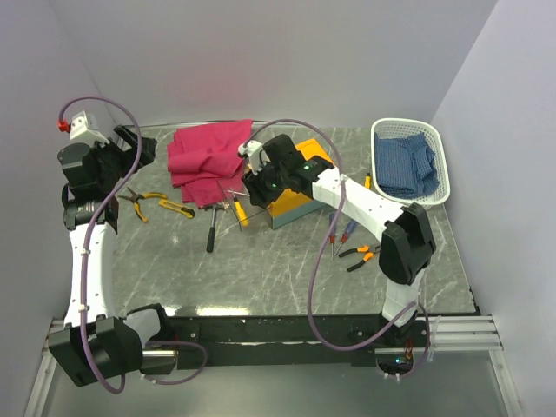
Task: Sort the tools into containers
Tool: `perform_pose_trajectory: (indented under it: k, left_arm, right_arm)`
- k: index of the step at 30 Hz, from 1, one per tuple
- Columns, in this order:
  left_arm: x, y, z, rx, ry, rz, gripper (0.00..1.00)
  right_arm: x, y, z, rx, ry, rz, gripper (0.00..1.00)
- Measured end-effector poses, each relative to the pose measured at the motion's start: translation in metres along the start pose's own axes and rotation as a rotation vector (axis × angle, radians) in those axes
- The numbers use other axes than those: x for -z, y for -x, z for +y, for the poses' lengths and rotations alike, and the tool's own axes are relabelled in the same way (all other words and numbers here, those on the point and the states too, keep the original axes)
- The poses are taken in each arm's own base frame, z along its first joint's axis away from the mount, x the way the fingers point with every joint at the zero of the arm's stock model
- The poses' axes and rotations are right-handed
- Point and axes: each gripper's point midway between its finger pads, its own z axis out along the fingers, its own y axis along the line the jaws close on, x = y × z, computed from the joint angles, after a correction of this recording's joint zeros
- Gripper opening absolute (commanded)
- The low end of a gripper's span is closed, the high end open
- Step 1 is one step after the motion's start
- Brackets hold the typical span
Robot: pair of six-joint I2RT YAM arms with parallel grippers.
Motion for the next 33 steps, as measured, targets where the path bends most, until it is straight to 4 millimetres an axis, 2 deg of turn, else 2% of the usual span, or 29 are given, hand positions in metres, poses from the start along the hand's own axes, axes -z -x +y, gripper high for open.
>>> perform_pose_trajectory:
  k: [3,5,7,9,11,14,18,23,27,33]
  left_arm:
    - [0.0,0.001,-0.001,0.002,-0.003,-0.002,0.97]
    - [0.0,0.002,-0.002,0.006,-0.007,-0.006,0.97]
    - [-0.001,0.002,-0.003,0.014,-0.01,-0.009,0.97]
    - [-0.002,0.002,-0.003,0.021,-0.013,-0.007,0.96]
    - [-0.005,0.001,-0.002,0.032,-0.013,-0.003,0.96]
    - [-0.009,-0.003,0.001,0.047,-0.006,0.01,0.96]
    - [-0.014,-0.01,0.007,0.057,0.008,0.034,0.95]
    - [-0.017,-0.018,0.013,0.063,0.027,0.063,0.95]
    - [-0.017,-0.022,0.019,0.045,0.049,0.073,0.95]
    - [-0.018,-0.024,0.029,0.028,0.082,0.08,0.95]
  right_arm:
    - [0.012,-0.004,0.002,0.014,0.013,-0.007,0.57]
    - [0.029,-0.008,0.004,0.029,0.007,-0.018,0.57]
    - [0.055,-0.018,0.002,0.017,-0.029,-0.044,0.57]
    - [0.086,-0.038,-0.01,-0.047,-0.11,-0.061,0.57]
    - [0.114,-0.063,-0.03,-0.149,-0.218,-0.084,0.56]
    - [0.134,-0.11,-0.058,-0.325,-0.367,-0.069,0.54]
    - [0.131,-0.166,-0.088,-0.533,-0.495,0.028,0.5]
    - [0.131,-0.211,-0.139,-0.756,-0.644,0.099,0.49]
    - [0.129,-0.236,-0.16,-0.869,-0.693,0.137,0.47]
    - [0.108,-0.251,-0.164,-0.955,-0.656,0.167,0.47]
